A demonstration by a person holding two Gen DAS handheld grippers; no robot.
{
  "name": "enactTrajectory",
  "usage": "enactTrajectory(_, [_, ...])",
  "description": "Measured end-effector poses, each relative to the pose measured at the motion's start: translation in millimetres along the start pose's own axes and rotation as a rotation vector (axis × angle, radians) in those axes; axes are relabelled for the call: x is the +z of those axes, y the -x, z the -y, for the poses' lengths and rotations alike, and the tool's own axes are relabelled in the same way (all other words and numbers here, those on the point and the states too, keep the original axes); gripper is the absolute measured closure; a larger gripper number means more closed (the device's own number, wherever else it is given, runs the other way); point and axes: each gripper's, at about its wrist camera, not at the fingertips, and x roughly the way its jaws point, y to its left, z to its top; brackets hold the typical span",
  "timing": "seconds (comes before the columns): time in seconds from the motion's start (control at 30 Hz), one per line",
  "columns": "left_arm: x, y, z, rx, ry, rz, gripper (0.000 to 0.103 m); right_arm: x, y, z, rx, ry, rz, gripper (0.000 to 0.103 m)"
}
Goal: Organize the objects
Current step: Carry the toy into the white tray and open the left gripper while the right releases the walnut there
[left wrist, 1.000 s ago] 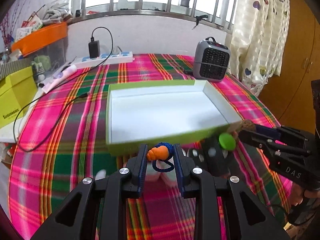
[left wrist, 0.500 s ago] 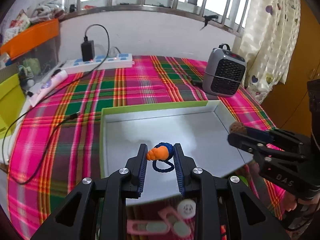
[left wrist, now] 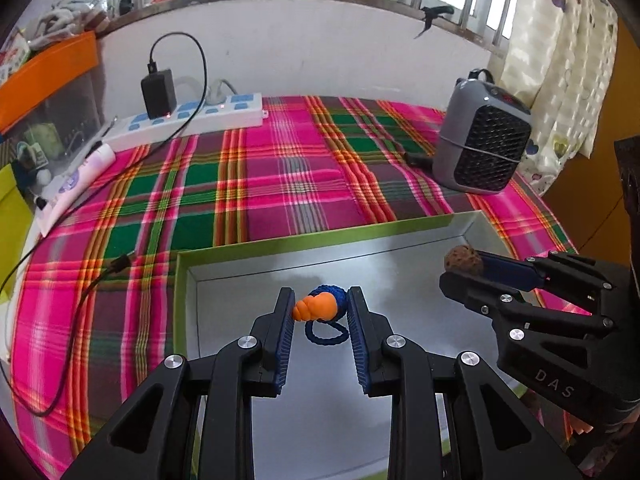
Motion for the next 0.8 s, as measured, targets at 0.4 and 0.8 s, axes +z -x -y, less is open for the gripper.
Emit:
enactTrajectory(0.4, [6.2, -23.1, -0.8, 0.025, -0.001, -0.047, 0.078, 5.2, -20.6, 0.9, -0.006, -0.003, -0.032, 0.074])
enactTrajectory(0.8, [5.8, -28.9, -1.5, 0.036, 0.0, -0.058, 0.076, 6.2, -29.4, 0.8, -0.015, -0.009, -0.035, 0.073])
